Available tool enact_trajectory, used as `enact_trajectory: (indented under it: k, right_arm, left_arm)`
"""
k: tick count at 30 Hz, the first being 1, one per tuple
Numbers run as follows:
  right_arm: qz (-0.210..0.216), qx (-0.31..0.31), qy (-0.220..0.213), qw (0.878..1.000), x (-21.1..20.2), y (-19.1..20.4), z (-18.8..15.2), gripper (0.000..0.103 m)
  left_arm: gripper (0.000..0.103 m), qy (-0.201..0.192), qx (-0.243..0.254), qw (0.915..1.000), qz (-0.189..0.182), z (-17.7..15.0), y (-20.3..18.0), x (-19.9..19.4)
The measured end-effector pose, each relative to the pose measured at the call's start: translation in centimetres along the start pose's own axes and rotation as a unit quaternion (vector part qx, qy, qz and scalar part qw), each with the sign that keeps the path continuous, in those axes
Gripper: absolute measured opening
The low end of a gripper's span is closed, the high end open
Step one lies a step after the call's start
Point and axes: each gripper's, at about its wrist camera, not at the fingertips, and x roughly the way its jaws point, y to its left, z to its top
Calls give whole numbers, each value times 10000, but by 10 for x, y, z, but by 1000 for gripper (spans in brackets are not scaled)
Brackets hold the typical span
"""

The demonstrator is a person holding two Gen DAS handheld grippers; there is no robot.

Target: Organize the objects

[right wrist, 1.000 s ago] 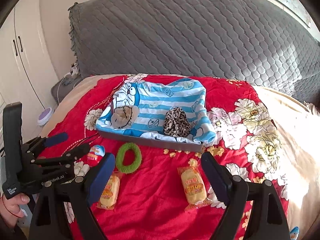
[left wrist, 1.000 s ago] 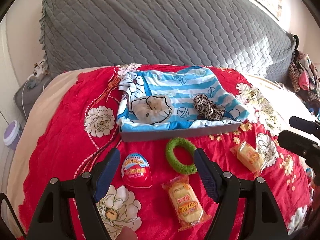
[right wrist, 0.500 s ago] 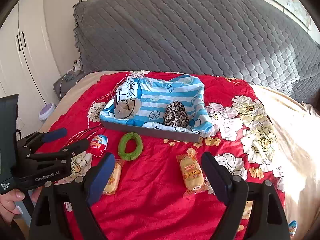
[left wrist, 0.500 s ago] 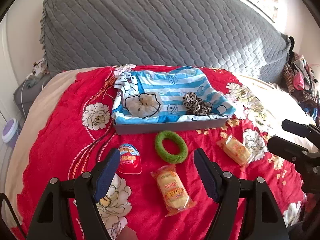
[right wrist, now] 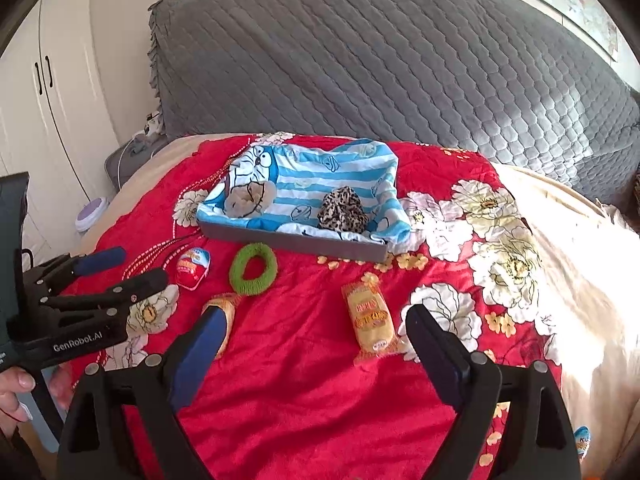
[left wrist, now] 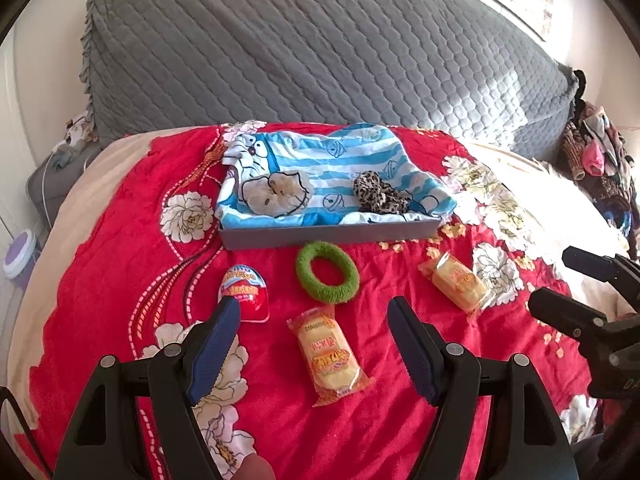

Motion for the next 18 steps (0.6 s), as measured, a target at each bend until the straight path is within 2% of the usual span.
enact_trajectory:
  k: [4, 18]
  right_arm:
    - [-55, -40, 63, 10000, 0, -2, -10, 97]
    - [-56, 5, 173, 9998, 1, -9, -24, 100]
  left_arm:
    - [77, 40, 30, 10000, -5, -9, -5, 1]
    - [77, 288, 156, 9995, -4, -36, -21, 12]
